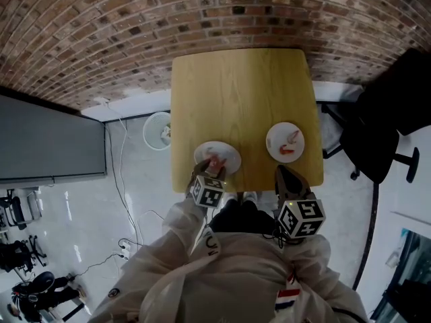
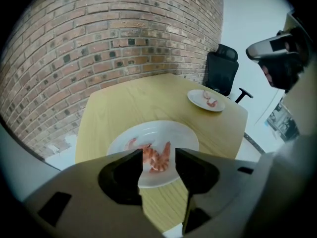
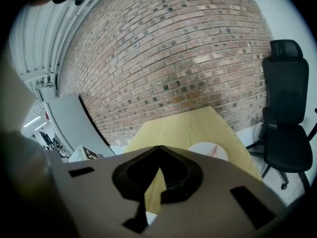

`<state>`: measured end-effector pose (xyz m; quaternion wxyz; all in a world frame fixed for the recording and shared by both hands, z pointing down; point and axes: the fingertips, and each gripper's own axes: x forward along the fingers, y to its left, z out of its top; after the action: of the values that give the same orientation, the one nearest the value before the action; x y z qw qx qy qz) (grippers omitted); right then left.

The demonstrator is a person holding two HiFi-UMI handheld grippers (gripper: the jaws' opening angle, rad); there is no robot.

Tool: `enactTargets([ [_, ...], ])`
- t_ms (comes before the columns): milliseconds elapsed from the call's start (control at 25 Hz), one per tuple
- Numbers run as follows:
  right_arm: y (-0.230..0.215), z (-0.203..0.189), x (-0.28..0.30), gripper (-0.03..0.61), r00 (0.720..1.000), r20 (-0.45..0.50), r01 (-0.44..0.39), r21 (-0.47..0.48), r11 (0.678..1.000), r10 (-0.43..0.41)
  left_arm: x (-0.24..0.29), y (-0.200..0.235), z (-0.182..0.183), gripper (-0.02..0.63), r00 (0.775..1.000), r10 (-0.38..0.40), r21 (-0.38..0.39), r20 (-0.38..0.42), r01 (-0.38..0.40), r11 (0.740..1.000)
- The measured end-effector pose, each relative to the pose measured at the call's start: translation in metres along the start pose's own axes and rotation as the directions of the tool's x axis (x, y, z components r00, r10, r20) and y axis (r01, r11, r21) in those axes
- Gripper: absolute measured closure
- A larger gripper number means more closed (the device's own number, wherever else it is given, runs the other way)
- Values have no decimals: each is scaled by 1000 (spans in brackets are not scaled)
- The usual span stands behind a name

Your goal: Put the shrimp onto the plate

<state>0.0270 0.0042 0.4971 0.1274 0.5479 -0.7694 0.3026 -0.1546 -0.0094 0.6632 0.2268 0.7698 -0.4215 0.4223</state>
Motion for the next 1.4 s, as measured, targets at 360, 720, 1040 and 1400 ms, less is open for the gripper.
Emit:
enactTargets([
  [360, -8, -4, -3, 555, 1000, -9, 16, 6, 1000, -16, 11, 0, -4, 422, 1000, 5, 3, -23, -5, 1000],
  [720, -11, -6, -5, 555, 1000, -3, 26, 22, 999, -26, 15, 2, -7, 420, 999, 2, 16, -38, -1, 1000],
  [1040, -16, -7, -7, 555, 999, -3, 36, 32, 999, -36, 17, -2, -6, 420, 999, 1, 36, -49, 1, 999],
  [1400, -14, -9, -6, 555, 999, -4, 40, 38, 998, -39, 22, 3, -7, 423, 998, 36, 66, -41, -34, 997],
])
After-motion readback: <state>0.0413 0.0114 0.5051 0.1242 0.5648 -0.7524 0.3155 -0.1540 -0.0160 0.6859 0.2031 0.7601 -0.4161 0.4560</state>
